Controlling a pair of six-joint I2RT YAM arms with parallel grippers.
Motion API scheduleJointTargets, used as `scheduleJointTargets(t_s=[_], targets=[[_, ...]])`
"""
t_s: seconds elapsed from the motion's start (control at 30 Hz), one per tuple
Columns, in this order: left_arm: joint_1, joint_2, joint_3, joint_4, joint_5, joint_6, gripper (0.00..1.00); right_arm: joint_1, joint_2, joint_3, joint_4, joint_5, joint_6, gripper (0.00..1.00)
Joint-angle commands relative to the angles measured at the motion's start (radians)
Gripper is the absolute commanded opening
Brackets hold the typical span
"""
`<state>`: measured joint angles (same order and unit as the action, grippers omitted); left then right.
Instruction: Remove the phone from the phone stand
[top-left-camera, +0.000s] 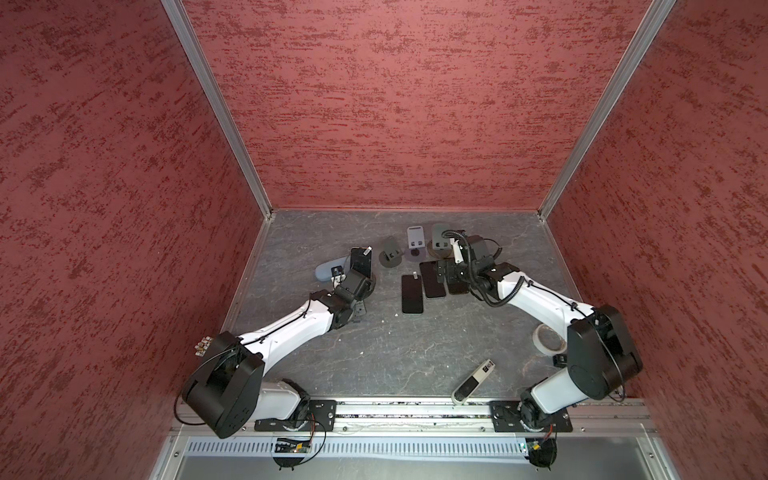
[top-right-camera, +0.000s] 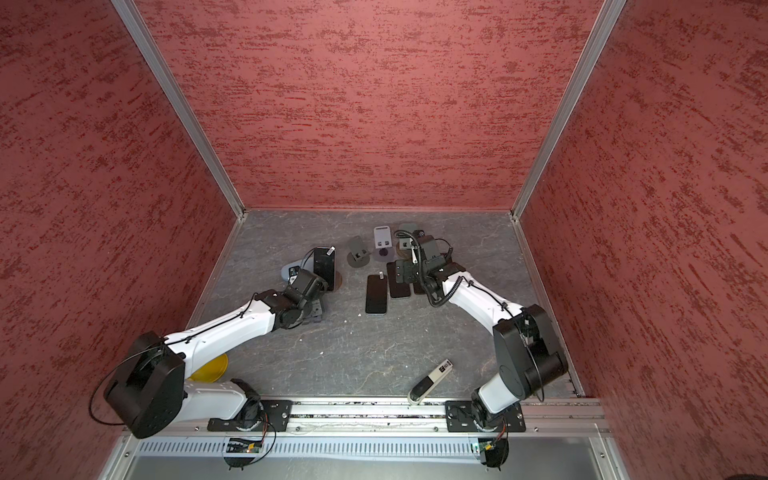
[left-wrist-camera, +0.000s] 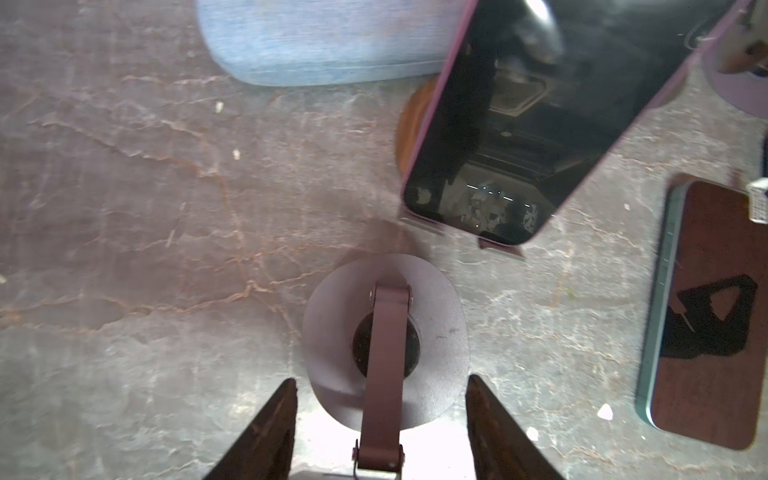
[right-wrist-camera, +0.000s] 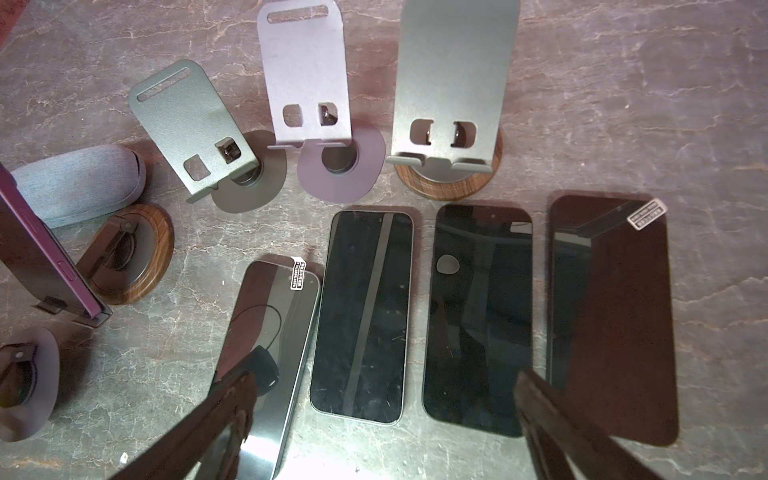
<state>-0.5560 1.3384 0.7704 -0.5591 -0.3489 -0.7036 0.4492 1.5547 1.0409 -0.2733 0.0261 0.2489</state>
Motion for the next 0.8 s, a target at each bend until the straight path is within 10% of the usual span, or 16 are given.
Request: scheduleJointTargets(t_s=[0.0,0.77], targets=[[0.036,-0.03,-0.014,-0.034,-0.012,-0.019,0.56,0.008,-0.004,0.01,0.029,-0.004,-0.007,0.99],[0.282,0.029,0.012,0.083,0.049,0.11,0.56,0.008,-0.051,-0.008,0.011,0.006,-0.01,0.99]])
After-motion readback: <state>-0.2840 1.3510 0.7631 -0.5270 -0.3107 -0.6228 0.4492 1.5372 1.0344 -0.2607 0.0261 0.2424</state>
